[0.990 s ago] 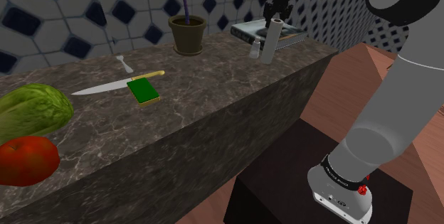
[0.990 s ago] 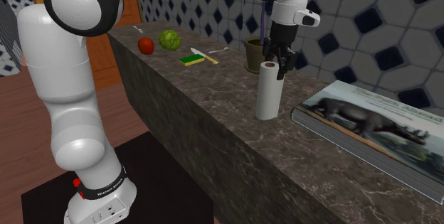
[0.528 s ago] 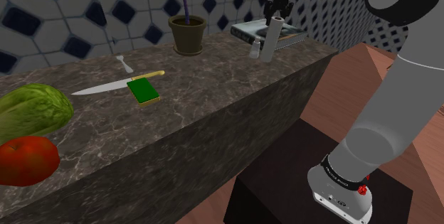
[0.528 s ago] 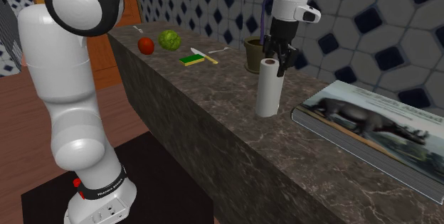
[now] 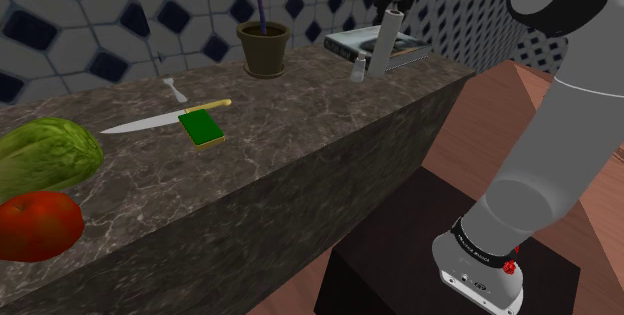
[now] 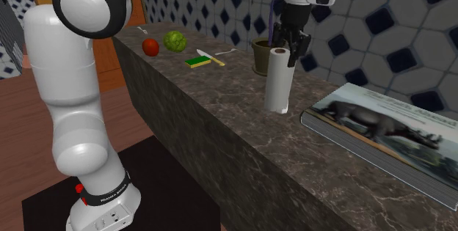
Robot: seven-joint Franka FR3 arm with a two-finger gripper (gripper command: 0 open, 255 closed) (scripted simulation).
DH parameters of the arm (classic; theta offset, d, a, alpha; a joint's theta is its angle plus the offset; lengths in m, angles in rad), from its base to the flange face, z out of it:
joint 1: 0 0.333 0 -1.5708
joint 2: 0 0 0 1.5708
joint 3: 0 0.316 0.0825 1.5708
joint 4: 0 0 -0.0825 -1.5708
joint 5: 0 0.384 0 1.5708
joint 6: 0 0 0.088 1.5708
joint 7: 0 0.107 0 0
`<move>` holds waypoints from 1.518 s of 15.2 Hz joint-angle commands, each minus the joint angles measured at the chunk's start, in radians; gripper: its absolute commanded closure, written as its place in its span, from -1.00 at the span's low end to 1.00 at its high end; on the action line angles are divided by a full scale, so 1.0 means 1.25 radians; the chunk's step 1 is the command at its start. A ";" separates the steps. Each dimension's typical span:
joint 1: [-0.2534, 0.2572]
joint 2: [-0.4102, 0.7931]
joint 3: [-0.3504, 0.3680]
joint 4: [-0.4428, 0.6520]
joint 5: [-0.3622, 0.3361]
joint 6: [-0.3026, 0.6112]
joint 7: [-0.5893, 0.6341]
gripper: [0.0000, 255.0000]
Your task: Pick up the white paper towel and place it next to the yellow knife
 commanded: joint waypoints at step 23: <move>0.193 -0.181 0.160 -0.161 -0.035 0.007 0.349 1.00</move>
